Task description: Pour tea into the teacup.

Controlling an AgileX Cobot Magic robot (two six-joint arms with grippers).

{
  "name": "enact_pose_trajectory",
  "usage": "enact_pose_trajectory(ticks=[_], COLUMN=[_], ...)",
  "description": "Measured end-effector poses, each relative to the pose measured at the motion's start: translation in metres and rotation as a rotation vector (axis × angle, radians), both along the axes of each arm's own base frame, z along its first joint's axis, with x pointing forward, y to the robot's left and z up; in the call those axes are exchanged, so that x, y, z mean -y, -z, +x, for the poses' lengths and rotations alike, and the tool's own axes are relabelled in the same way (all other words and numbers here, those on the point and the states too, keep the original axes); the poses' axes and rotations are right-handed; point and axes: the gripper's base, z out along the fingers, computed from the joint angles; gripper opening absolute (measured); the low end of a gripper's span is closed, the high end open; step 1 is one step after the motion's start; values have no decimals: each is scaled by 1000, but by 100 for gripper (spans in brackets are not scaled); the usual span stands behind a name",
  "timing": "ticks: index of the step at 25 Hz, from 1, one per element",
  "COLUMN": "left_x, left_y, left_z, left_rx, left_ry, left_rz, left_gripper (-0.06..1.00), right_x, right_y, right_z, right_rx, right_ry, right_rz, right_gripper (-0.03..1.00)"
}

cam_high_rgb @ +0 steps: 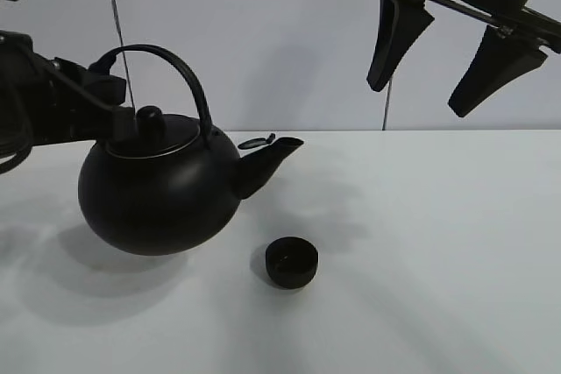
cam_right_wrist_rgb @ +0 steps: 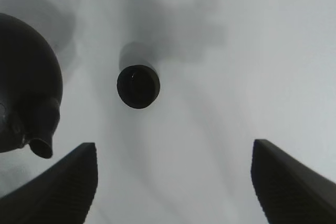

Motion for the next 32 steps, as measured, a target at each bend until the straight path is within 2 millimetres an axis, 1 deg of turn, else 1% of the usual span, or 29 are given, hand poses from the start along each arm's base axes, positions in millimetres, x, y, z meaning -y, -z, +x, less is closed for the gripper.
enact_pose_trajectory(ticks=[6, 9, 13, 16, 32], left_x=[19, 24, 31, 32, 31], left_y=[-7, -1, 11, 14, 13], left_z=[-2, -1, 0, 0, 1], left_rx=[13, 8, 2, 4, 63], left_ry=[-37, -76, -86, -87, -67], left_rz=[24, 32, 63, 73, 200], left_gripper=[11, 11, 11, 11, 11], right_x=[0, 0, 0, 0, -1], right_y=[0, 0, 0, 0, 0], right_z=[0, 0, 0, 0, 0], right_rx=[0, 0, 0, -1, 0], right_ry=[0, 0, 0, 1, 2], right_rz=[1, 1, 2, 3, 8], right_gripper=[56, 56, 56, 56, 56])
